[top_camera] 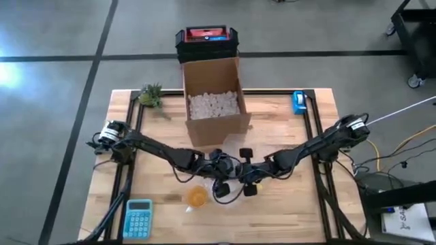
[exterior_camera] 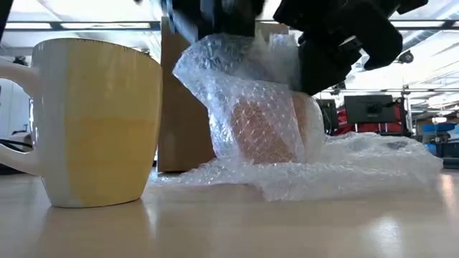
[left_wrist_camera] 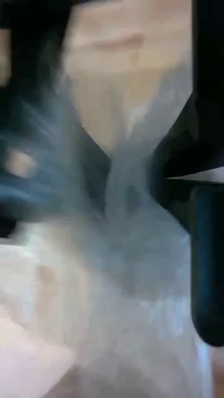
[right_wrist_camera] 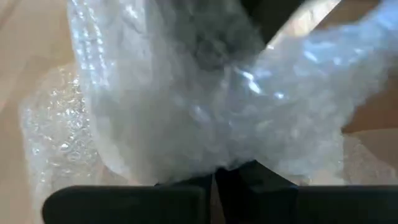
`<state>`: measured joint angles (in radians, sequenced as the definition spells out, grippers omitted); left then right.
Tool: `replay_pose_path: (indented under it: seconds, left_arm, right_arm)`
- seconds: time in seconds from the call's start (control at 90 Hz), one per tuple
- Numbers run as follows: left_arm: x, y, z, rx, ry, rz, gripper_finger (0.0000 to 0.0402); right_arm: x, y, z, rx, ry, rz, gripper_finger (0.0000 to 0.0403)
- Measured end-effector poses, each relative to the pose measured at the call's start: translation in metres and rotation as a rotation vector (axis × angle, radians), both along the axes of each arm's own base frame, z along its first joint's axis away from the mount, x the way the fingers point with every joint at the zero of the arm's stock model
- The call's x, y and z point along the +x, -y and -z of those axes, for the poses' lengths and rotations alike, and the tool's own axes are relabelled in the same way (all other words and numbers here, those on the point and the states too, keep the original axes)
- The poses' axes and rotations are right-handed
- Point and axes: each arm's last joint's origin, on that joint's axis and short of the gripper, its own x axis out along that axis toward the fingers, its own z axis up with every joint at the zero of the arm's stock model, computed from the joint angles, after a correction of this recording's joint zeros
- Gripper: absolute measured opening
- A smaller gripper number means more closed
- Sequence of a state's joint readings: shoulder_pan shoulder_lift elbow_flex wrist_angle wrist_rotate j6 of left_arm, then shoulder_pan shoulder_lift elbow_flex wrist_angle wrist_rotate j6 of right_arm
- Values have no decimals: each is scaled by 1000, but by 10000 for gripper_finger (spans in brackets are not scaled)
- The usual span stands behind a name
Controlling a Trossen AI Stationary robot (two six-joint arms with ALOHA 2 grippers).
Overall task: Wrap mug
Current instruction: Wrap the orange mug with bubble wrap
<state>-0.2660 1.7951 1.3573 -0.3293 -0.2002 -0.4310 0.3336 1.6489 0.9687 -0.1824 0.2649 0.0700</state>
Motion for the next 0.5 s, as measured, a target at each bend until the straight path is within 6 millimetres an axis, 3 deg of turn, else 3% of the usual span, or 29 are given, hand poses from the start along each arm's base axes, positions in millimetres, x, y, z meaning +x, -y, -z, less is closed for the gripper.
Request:
replay_pose_path:
  seconds: [0.278,0.5]
  left_arm:
    - [-24,13,-36,20,-106,35,0]
    - [-41,13,1,39,-288,-1,0]
  right_arm:
    - [0,0,-5,-5,12,-16,2]
    - [1,0,-5,-6,13,-19,2]
